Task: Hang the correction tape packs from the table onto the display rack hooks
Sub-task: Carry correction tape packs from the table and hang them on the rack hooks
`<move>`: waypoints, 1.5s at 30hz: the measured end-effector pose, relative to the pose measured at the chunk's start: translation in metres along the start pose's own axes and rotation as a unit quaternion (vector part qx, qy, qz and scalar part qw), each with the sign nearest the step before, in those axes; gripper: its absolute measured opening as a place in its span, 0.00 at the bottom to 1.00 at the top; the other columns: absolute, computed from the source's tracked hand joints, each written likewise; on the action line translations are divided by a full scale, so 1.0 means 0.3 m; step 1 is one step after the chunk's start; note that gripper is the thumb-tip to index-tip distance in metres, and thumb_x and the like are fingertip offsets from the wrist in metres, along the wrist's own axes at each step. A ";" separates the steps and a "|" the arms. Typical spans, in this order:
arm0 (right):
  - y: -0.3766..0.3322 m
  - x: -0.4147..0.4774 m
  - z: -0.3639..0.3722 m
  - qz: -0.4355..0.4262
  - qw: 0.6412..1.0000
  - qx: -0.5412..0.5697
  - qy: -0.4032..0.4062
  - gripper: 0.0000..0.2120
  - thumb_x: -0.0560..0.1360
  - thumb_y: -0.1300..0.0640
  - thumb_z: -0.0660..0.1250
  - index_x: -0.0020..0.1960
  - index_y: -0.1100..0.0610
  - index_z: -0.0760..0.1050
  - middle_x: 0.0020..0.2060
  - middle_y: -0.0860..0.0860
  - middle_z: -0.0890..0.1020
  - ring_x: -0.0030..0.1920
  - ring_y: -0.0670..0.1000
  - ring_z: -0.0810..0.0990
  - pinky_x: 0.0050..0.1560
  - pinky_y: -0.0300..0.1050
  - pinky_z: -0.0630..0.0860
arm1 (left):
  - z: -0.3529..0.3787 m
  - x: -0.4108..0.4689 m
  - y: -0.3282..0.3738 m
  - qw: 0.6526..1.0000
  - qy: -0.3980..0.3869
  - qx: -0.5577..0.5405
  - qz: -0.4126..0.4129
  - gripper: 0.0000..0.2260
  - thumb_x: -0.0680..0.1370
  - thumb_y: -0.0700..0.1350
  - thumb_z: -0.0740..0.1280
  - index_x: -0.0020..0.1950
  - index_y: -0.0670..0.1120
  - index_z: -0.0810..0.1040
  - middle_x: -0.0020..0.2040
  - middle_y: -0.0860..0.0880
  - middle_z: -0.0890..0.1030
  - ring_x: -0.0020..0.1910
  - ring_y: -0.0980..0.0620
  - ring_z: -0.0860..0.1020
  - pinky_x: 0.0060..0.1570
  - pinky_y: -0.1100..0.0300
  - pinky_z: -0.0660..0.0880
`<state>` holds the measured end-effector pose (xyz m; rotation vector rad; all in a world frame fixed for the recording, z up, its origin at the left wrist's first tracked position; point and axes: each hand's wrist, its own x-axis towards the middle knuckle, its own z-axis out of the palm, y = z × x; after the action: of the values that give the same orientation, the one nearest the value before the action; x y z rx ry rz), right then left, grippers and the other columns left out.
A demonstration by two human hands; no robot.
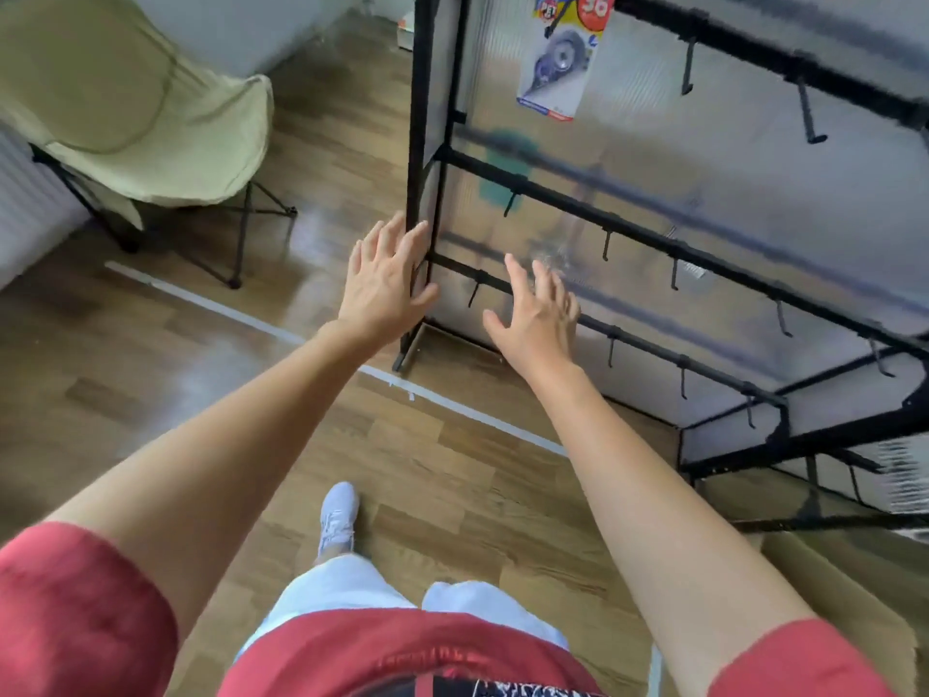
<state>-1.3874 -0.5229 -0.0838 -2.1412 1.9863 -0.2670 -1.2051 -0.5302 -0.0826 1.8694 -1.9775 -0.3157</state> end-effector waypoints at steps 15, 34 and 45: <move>-0.544 -0.174 0.167 -0.226 0.965 0.005 -0.134 0.34 0.78 0.47 0.62 0.78 0.49 0.49 0.77 0.57 0.54 0.76 0.57 0.52 0.74 0.57 0.46 | -0.259 -0.581 -0.390 0.961 0.079 0.011 -0.264 0.30 0.78 0.54 0.64 0.77 0.51 0.56 0.78 0.45 0.55 0.77 0.45 0.52 0.75 0.49 0.48; -1.647 -0.161 0.414 -0.469 0.870 -0.012 -0.152 0.33 0.78 0.45 0.61 0.78 0.48 0.50 0.76 0.56 0.57 0.76 0.55 0.54 0.74 0.57 0.48 | -0.743 -0.864 -1.202 0.879 0.185 0.025 -0.438 0.30 0.79 0.54 0.63 0.78 0.52 0.56 0.78 0.46 0.53 0.77 0.46 0.50 0.75 0.49 0.44; -2.283 0.092 0.544 -0.578 0.797 -0.023 -0.174 0.33 0.78 0.44 0.60 0.78 0.47 0.49 0.77 0.55 0.54 0.77 0.55 0.51 0.74 0.57 0.47 | -0.976 -0.741 -1.670 0.815 0.240 0.039 -0.525 0.30 0.79 0.53 0.62 0.78 0.51 0.55 0.78 0.46 0.52 0.77 0.46 0.49 0.75 0.50 0.45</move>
<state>-0.6838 -0.4973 -0.0539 -2.8634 0.2951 0.0264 -0.6210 -0.3187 -0.0635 2.5945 -0.4967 -0.0232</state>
